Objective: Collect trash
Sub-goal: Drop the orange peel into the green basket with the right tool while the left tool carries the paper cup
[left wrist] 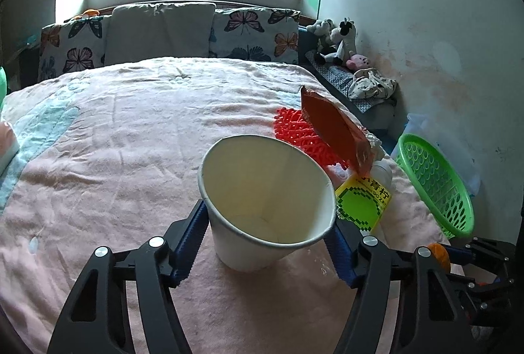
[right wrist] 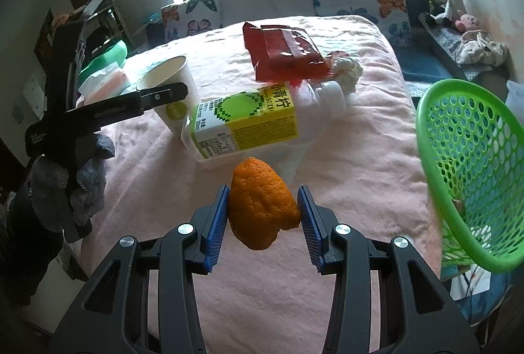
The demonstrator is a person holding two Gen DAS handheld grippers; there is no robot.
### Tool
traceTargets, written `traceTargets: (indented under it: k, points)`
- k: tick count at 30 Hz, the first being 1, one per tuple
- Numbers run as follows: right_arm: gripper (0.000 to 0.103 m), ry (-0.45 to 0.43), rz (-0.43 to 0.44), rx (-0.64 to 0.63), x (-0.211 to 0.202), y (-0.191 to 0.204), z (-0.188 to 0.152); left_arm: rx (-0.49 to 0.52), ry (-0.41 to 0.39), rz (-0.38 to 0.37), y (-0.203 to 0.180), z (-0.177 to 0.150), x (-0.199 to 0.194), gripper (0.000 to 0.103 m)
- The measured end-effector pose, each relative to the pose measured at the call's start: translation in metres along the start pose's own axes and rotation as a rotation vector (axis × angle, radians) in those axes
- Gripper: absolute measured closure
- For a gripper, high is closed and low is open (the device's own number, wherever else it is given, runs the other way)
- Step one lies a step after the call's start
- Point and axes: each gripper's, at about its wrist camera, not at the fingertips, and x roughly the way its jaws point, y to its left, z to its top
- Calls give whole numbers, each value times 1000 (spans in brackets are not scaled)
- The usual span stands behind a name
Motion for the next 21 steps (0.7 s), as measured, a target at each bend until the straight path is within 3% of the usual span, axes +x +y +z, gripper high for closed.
traceTargets:
  k: [12, 21]
  points:
    - [60, -58, -50, 65, -29, -26, 1, 18, -63, -6, -18, 14, -41, 38]
    - [60, -101, -157, 149, -57, -83, 5, 83, -77, -91, -66, 27, -51, 38]
